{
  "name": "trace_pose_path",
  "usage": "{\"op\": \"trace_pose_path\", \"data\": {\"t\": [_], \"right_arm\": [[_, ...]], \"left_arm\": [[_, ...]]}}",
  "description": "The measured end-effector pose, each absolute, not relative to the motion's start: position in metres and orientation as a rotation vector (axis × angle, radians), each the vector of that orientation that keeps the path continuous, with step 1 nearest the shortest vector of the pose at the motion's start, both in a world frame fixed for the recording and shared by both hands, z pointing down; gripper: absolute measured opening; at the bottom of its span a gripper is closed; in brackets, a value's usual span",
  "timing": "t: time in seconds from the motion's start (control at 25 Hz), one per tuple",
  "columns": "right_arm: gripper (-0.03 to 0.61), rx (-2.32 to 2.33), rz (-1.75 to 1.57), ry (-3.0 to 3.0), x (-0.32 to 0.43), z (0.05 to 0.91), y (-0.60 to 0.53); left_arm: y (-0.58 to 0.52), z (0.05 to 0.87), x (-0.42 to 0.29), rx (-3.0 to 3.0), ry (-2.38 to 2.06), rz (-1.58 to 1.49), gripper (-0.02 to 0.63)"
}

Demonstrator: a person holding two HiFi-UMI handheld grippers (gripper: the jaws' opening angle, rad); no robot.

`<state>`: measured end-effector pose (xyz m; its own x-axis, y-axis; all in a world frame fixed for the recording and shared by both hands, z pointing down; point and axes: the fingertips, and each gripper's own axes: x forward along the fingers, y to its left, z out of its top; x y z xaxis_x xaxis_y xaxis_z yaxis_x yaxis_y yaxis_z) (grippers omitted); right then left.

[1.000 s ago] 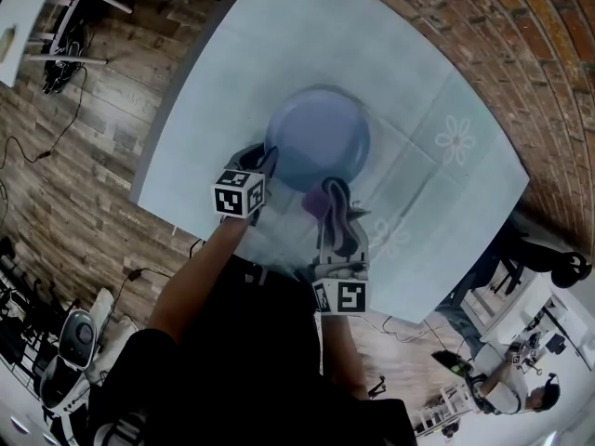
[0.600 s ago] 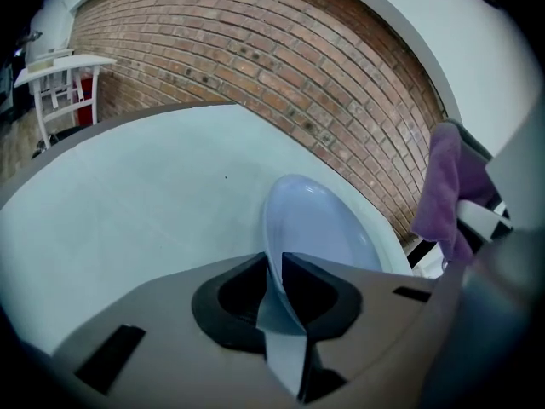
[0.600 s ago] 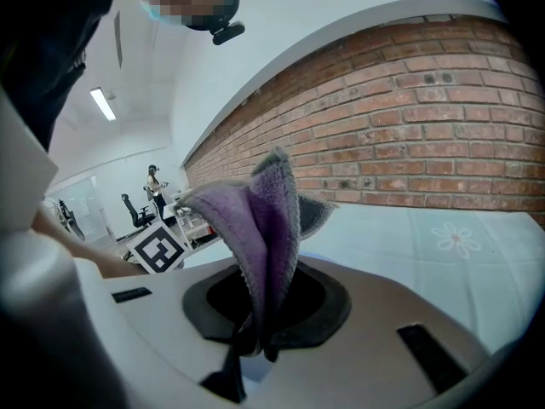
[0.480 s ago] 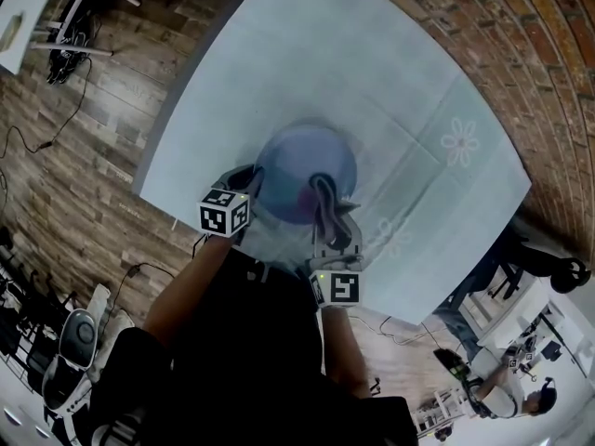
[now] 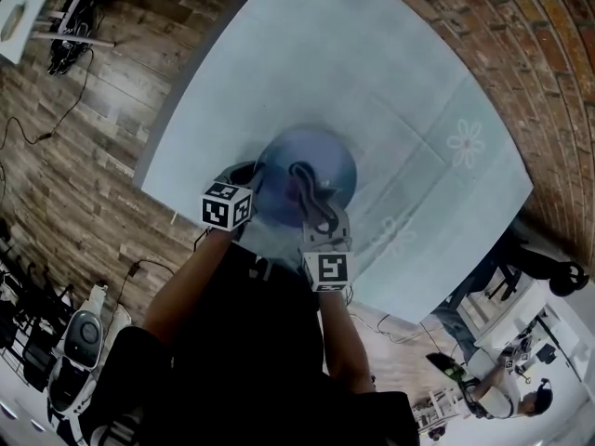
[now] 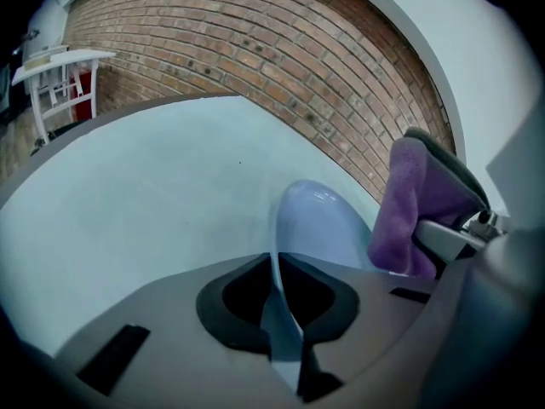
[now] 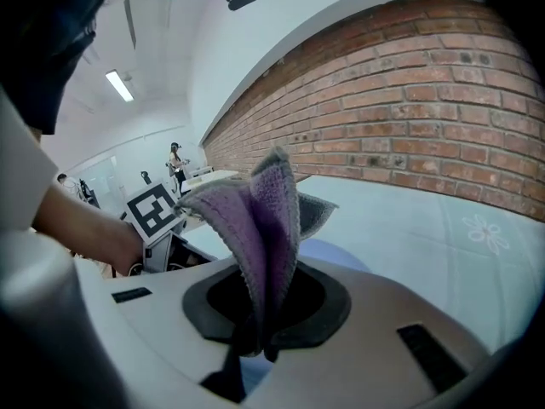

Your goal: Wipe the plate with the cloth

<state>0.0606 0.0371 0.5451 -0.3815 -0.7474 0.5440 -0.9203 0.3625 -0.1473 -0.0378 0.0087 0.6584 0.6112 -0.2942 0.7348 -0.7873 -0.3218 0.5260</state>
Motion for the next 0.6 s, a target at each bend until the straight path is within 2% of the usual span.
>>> {"op": "trace_pose_path", "data": {"t": [0.6], "right_arm": [[0.061, 1.051, 0.609, -2.091, 0.014, 0.63, 0.023]], "left_arm": [[0.007, 0.658, -0.034, 1.926, -0.8, 0.633, 0.052]]}}
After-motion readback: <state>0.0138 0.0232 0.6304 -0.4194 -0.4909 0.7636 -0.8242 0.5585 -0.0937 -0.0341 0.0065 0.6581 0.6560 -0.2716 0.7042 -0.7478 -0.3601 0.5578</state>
